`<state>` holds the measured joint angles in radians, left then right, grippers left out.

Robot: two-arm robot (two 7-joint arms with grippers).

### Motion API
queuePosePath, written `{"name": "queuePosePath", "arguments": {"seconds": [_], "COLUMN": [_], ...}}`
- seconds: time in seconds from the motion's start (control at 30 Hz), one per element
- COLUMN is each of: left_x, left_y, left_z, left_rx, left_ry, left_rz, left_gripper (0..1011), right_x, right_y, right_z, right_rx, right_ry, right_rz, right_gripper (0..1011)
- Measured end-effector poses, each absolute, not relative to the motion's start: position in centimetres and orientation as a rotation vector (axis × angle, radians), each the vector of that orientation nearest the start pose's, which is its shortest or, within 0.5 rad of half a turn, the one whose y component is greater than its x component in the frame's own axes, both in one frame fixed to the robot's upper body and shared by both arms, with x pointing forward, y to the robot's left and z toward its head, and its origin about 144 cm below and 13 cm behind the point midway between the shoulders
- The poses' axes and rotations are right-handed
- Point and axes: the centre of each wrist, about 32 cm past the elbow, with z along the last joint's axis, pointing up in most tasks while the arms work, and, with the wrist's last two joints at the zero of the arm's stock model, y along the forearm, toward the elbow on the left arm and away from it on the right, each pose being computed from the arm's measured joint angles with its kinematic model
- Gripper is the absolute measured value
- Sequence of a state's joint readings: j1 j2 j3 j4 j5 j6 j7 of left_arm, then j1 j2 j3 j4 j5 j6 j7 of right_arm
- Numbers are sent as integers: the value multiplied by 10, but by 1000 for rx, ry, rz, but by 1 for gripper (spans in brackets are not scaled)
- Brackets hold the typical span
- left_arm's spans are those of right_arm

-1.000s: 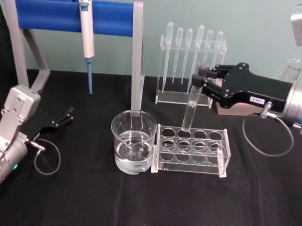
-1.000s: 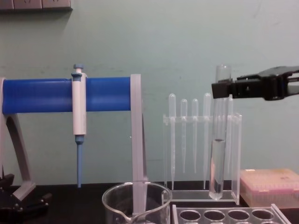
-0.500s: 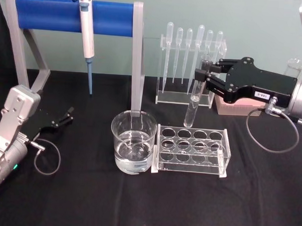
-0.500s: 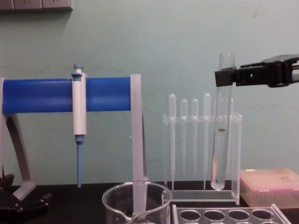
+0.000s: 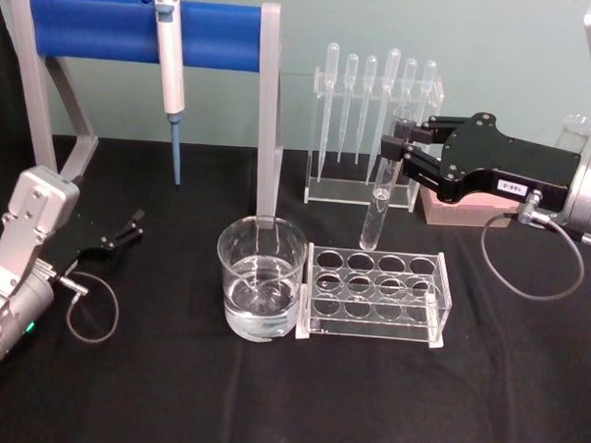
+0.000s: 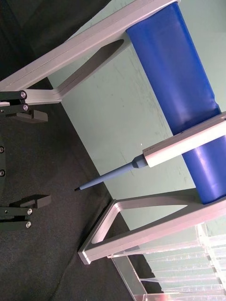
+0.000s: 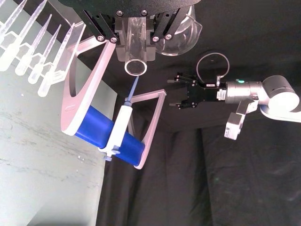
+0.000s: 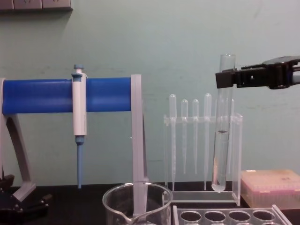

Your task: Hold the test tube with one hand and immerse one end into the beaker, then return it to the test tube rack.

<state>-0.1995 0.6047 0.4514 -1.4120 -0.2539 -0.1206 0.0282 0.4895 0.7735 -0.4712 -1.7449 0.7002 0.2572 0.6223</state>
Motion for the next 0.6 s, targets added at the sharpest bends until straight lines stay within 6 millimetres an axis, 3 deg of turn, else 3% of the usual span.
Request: {"name": "queuePosePath", "arguments": {"seconds": [0.6], "left_x": [489], "left_y": [310], "left_z": [1140], "left_rx": [304], "left_ry": [-285], "left_rz": [1248], "left_gripper": [1000], "right_x": [518], "right_y": [-292], "right_z": [1330], "right_rx": [-158], "right_ry": [-126], "right_rz": [-526], "right_gripper": [242]}}
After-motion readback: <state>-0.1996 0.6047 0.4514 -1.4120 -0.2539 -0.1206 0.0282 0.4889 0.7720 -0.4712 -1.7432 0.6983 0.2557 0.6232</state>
